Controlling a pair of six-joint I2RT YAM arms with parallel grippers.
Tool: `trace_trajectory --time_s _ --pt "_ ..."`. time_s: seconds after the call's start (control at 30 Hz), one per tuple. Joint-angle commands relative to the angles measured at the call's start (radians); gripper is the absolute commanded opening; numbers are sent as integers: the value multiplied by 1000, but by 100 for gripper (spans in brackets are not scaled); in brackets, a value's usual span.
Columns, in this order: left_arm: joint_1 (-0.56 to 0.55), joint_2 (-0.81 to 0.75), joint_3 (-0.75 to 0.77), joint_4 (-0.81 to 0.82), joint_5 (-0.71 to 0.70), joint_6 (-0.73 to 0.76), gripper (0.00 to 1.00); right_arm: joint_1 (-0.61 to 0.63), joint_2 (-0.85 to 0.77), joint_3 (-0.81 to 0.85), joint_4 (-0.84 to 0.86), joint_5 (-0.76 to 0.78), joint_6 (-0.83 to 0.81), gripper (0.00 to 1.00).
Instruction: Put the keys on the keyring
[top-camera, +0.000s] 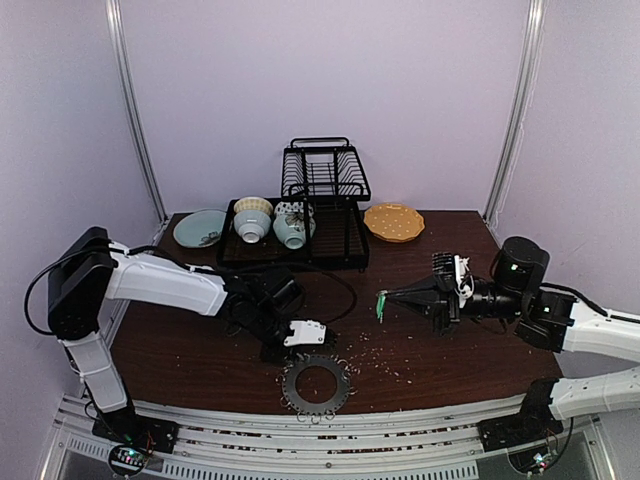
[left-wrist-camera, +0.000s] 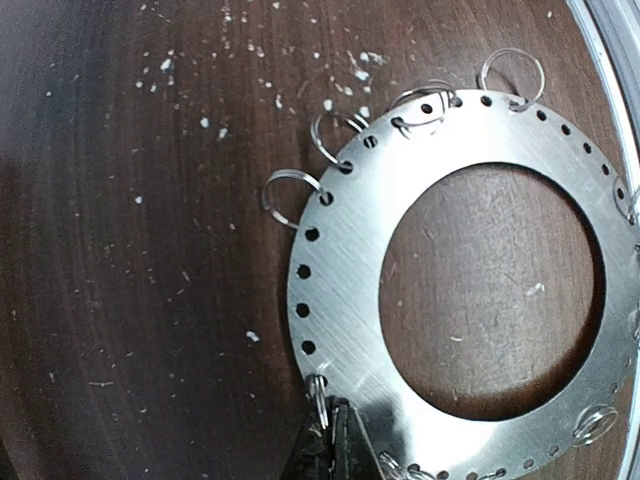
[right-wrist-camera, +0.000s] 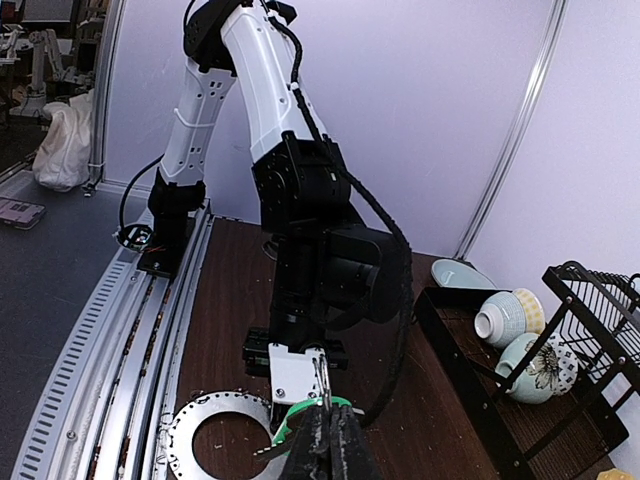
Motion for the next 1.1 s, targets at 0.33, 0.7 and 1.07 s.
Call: trace_trajectory --time_s 0.33,0.7,1.07 --pt "-33 -413 13 -29 -291 -97 0 -5 -36 -1 -6 38 0 0" --pt "-155 -360 -39 156 -828 -10 0 -6 -34 10 -4 31 14 0" --pt "121 -230 20 254 -702 110 0 -6 -40 12 2 29 9 0"
